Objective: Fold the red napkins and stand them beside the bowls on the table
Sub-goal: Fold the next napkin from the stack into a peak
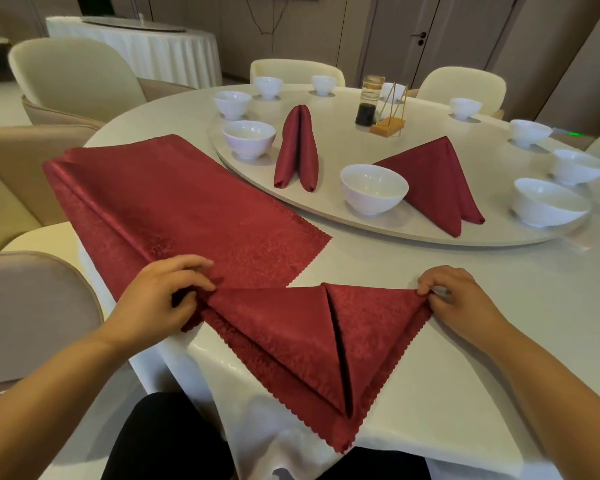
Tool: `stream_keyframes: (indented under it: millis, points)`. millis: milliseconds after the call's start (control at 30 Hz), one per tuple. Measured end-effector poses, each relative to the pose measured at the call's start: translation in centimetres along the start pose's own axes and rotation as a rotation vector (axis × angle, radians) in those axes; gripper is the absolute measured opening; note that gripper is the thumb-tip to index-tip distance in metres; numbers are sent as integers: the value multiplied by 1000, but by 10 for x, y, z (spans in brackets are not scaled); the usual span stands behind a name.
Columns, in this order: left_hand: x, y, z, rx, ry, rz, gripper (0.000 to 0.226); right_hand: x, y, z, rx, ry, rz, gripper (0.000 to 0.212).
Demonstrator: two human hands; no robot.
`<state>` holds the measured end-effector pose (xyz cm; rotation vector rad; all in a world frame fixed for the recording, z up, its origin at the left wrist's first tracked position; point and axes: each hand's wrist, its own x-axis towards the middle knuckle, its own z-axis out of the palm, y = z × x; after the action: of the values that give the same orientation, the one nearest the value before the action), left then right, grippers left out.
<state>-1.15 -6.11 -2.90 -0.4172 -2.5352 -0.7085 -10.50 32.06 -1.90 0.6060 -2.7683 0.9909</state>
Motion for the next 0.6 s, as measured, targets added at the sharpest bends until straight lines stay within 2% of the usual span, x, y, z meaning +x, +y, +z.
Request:
stream_keyframes:
  millis: [67, 133, 233, 300, 367, 433, 500, 600]
  points:
    - [1, 12, -1, -109, 9, -71, 43, -6, -10, -2, -38, -9, -68, 60]
    - [4, 36, 4, -166, 28, -64, 43, -15, -22, 1, -84, -34, -228, 44]
    - [6, 76, 28, -81, 9, 21, 36, -25, -38, 9, -94, -107, -379, 40]
    - [10, 102, 45, 28, -99, 52, 51, -29, -45, 12, -115, -102, -409, 43]
    - [9, 117, 59, 51, -230, -13, 79, -33, -54, 14, -177, -114, -471, 43]
    - [6, 115, 71, 116, -315, -74, 91, -40, -62, 19, -214, -162, -530, 44]
    - [7, 115, 69, 124, -314, -105, 89, -47, -66, 25, -173, -202, -524, 44]
    - [4, 111, 70, 251, -356, -74, 73, -53, -66, 32, -45, -221, -479, 39]
